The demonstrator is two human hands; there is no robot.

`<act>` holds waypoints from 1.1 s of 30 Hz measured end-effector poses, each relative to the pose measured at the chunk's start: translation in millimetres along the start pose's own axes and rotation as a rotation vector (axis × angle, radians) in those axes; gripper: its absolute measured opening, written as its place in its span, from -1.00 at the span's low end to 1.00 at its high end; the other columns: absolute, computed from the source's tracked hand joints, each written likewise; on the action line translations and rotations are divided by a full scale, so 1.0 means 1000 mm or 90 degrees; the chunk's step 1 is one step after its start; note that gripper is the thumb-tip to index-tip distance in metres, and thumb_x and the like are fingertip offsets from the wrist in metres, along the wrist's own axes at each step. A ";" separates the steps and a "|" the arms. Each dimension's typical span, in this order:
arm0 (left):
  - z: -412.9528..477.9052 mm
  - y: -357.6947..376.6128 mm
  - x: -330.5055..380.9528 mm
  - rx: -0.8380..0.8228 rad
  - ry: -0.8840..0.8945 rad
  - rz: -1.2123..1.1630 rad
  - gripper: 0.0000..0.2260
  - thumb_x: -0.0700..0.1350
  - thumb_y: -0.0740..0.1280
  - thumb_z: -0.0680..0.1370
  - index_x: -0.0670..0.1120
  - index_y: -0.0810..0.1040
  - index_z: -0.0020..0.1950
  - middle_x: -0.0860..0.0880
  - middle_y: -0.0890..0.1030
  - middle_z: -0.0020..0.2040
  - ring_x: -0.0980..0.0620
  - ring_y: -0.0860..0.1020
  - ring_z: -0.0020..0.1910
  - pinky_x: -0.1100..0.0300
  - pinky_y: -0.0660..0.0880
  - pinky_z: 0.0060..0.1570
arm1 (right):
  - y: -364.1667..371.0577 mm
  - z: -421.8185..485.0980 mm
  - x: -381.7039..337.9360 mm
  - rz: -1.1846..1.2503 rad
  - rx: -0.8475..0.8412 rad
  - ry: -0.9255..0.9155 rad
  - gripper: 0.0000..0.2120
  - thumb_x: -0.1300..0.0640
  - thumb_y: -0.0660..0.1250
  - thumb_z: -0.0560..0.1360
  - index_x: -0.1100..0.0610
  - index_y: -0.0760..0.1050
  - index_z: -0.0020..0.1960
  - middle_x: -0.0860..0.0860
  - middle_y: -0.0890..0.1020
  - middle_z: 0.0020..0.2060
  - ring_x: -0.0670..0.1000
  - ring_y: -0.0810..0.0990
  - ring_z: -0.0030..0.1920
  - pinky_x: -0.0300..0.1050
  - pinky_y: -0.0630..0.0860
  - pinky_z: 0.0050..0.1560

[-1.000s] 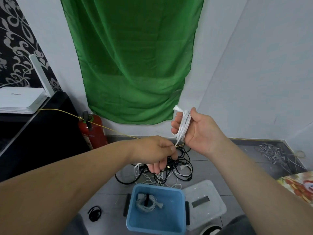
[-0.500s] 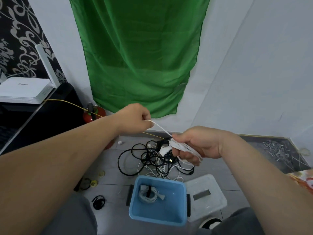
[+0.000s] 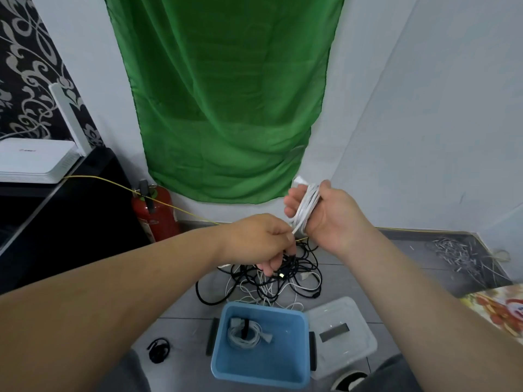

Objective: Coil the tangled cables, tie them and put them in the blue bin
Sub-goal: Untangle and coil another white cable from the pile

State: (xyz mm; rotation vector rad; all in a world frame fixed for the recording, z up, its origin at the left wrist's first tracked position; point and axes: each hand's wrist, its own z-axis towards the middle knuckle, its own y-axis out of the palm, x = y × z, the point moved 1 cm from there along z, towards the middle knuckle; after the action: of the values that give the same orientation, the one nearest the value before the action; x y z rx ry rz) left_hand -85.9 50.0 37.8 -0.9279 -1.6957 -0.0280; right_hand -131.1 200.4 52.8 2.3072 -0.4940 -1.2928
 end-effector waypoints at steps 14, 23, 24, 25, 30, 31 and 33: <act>-0.005 -0.059 -0.030 0.214 -0.018 0.251 -0.80 0.06 0.51 0.48 -0.03 0.63 -0.23 0.12 0.58 -0.38 0.17 0.48 -0.41 0.29 0.41 -0.40 | -0.010 -0.032 -0.005 -0.548 -0.322 0.300 -0.50 -0.14 0.03 0.69 0.18 0.50 -0.17 0.01 0.32 -0.52 -0.03 0.28 -0.58 -0.13 0.23 -0.44; -0.005 -0.050 0.001 0.358 0.058 0.110 -0.66 0.02 0.39 0.57 -0.18 0.55 -0.30 0.00 0.48 -0.44 0.08 0.36 -0.47 0.22 0.42 -0.37 | -0.003 -0.008 0.018 -0.515 0.004 0.111 -0.47 -0.12 0.04 0.74 0.29 0.56 0.02 0.13 0.60 -0.41 0.11 0.56 -0.42 -0.07 0.49 -0.33; -0.006 -0.044 0.005 0.321 0.056 0.093 -0.69 0.02 0.37 0.60 -0.16 0.60 -0.24 0.00 0.51 -0.41 0.09 0.38 -0.46 0.22 0.43 -0.35 | -0.002 -0.005 0.019 -0.473 0.020 0.087 -0.47 -0.11 0.03 0.74 0.30 0.56 0.06 0.15 0.63 -0.37 0.13 0.60 -0.40 -0.06 0.52 -0.31; -0.006 -0.037 0.008 0.280 0.049 0.066 -0.72 0.01 0.33 0.63 -0.14 0.64 -0.16 0.01 0.53 -0.40 0.10 0.39 -0.46 0.22 0.43 -0.37 | -0.001 -0.003 0.019 -0.410 0.032 0.071 -0.48 -0.10 0.02 0.74 0.31 0.55 0.10 0.16 0.65 -0.33 0.13 0.62 -0.37 -0.05 0.54 -0.30; -0.003 -0.008 0.000 0.047 -0.007 -0.056 -0.74 -0.08 0.17 0.71 -0.09 0.60 -0.05 -0.04 0.54 -0.38 0.00 0.53 -0.50 0.19 0.50 -0.41 | 0.005 0.001 0.006 -0.050 0.017 0.007 -0.47 -0.13 -0.03 0.74 0.30 0.47 0.25 0.18 0.72 -0.21 0.12 0.73 -0.26 0.03 0.60 -0.14; -0.002 -0.003 -0.003 0.019 -0.010 -0.046 -0.74 -0.06 0.15 0.72 -0.08 0.59 -0.02 -0.04 0.56 -0.37 -0.02 0.57 -0.45 0.18 0.52 -0.33 | 0.005 0.000 0.004 -0.017 0.006 -0.009 -0.47 -0.13 -0.04 0.74 0.29 0.46 0.25 0.17 0.73 -0.22 0.11 0.74 -0.25 0.04 0.60 -0.11; -0.001 0.004 -0.009 -0.018 -0.010 -0.029 -0.72 -0.02 0.13 0.74 -0.10 0.57 0.06 -0.03 0.58 -0.34 0.00 0.59 -0.37 0.20 0.53 -0.24 | 0.005 -0.002 -0.001 0.030 -0.020 -0.017 -0.48 -0.12 -0.03 0.74 0.27 0.50 0.17 0.12 0.70 -0.28 0.08 0.71 -0.31 0.02 0.59 -0.13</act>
State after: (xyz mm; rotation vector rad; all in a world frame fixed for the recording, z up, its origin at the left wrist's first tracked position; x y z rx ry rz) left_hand -82.6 47.1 29.1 -0.9130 -1.7340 -0.0754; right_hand -130.0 197.5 56.9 2.2421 -0.5307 -1.3023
